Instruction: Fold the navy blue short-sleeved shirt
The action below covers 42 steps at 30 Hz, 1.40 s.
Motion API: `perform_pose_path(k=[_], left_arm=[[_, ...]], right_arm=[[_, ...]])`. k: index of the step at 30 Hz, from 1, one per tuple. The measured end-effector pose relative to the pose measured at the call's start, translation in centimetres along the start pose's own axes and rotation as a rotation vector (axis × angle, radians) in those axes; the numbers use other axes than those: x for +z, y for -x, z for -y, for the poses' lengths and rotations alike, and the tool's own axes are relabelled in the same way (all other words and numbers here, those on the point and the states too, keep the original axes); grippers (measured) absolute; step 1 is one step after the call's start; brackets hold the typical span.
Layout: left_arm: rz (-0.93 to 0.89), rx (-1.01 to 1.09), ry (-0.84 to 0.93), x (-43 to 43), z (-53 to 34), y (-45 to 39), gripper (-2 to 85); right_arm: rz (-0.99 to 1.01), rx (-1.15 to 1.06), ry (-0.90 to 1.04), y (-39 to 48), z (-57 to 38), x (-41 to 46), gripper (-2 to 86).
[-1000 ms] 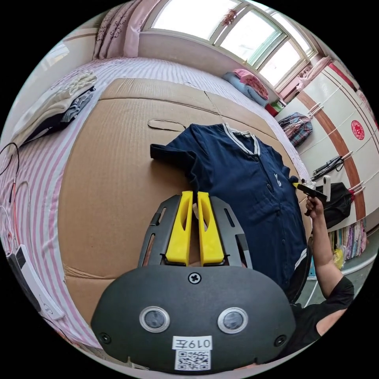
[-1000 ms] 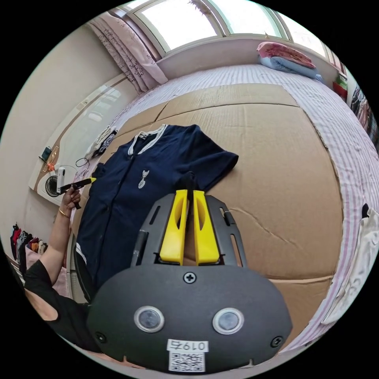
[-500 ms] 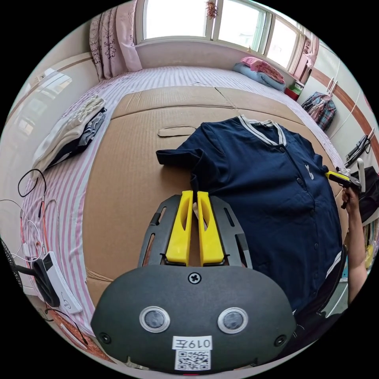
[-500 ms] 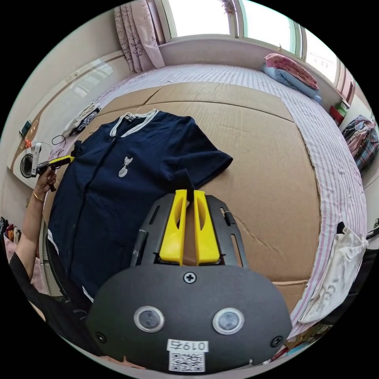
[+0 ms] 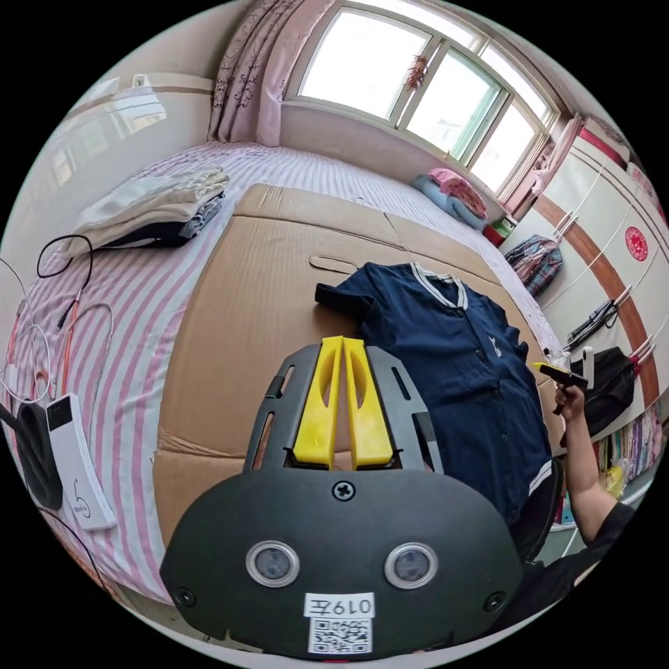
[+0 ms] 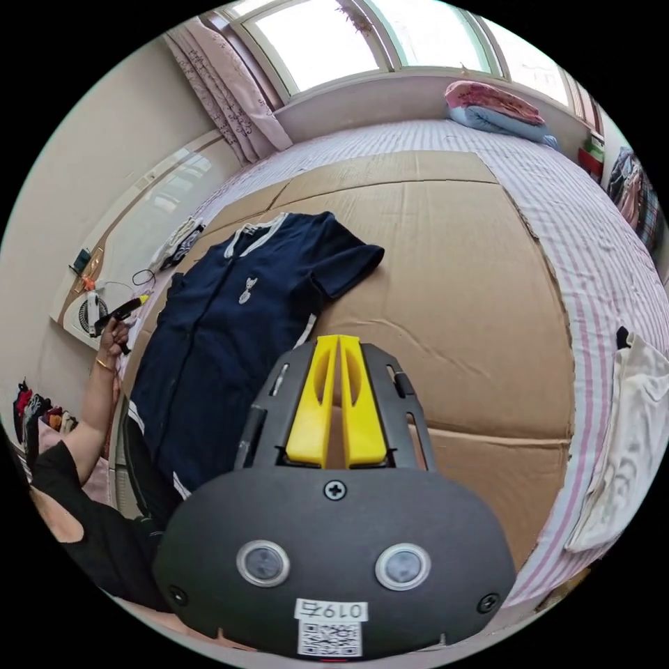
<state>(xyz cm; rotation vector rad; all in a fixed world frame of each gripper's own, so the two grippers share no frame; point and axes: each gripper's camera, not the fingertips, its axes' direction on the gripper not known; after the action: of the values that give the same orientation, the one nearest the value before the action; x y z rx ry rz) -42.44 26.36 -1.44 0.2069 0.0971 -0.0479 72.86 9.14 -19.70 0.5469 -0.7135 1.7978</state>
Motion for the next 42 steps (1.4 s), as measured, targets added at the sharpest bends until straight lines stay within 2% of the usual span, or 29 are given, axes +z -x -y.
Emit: perform_pose_path(k=[2,5,8,11,13,16,19,22,28,33,39,42], left_arm=[[-0.053,0.005,-0.053,-1.8,-1.9,-0.7,1.0],[-0.087,-0.002,-0.116,-3.6,-5.2,-2.4,1.0],[-0.05,-0.018,-0.138,-3.9,-7.2,-3.9,1.0],[-0.003,-0.013,-0.123,-3.5,-7.9,-4.9,0.9],[0.011,0.015,-0.102,-3.1,-7.9,-5.2,0.9],[0.036,0.022,-0.085,-2.7,-7.9,-4.3,0.9],[-0.064,-0.028,-0.068,-2.4,-8.0,-1.8,0.9],[-0.113,-0.05,-0.062,-2.5,-8.1,-0.1,0.8],[-0.183,-0.085,-0.065,-1.9,-8.0,2.1,0.6],[-0.127,-0.071,-0.005,-0.9,-6.9,2.5,0.6],[-0.136,-0.058,0.018,-0.1,-6.0,3.1,0.7],[-0.111,-0.046,0.033,0.2,-5.6,3.3,0.7]], right_arm=[[0.102,-0.034,-0.1,0.3,-2.3,-2.4,0.2],[0.217,-0.063,-0.151,0.6,-3.8,-3.7,-0.3],[0.136,-0.041,-0.166,0.8,-3.3,-3.9,-0.5],[0.056,0.02,-0.078,-0.2,-1.4,-3.3,-0.6],[0.069,0.001,-0.046,-0.6,-0.2,-2.9,-0.5],[0.199,0.046,-0.021,-2.7,1.6,-2.3,0.2],[0.329,0.105,0.0,-5.2,3.0,-1.3,4.0],[0.304,0.152,0.058,-6.6,3.6,-0.1,7.9],[0.351,0.157,0.023,-7.6,3.8,-0.3,7.4],[0.338,0.13,0.049,-7.0,4.6,0.2,5.1],[0.268,0.092,0.036,-5.7,4.8,0.1,0.9],[0.144,0.029,0.012,-3.8,5.0,-0.5,0.1]])
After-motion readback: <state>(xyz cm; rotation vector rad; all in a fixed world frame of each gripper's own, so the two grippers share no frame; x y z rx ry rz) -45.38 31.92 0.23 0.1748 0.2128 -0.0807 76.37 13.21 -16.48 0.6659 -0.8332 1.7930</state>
